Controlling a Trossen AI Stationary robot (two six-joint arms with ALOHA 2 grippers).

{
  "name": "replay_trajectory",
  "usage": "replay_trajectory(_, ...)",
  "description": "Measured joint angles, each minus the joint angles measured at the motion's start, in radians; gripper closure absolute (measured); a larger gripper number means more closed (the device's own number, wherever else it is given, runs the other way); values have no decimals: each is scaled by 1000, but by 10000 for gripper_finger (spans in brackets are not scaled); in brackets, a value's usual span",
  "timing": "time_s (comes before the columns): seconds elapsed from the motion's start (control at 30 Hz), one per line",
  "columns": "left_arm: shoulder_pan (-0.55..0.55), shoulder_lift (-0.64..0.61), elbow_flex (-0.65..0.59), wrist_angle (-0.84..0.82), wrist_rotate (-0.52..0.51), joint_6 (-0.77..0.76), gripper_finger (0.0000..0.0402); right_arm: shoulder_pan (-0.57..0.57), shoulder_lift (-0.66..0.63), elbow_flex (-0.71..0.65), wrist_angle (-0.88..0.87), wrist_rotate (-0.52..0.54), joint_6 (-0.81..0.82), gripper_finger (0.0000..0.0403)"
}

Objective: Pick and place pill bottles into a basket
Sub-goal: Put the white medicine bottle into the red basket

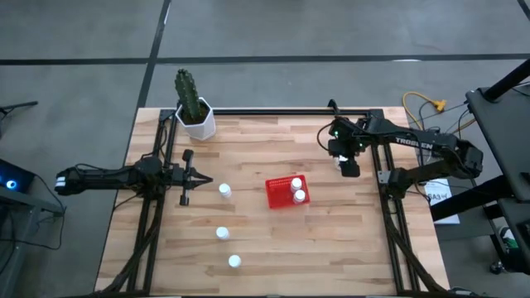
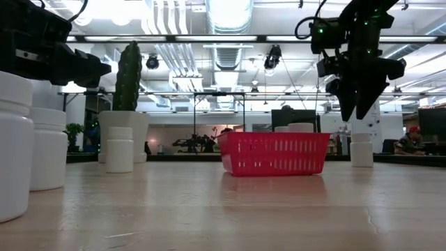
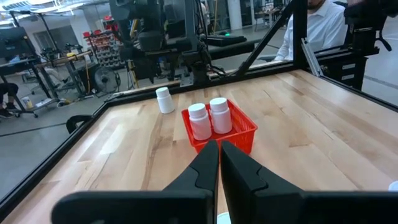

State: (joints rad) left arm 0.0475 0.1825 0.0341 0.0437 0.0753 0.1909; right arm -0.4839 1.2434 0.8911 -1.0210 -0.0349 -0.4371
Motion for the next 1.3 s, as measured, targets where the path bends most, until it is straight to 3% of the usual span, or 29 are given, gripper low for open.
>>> replay_trajectory(0.4,0,0,0,0,0,0,402,-70,0,-44,9,0,-36,143)
replay_trajectory(1.3,0,0,0,0,0,0,402,-76,2,-127,125,-16,-61,154)
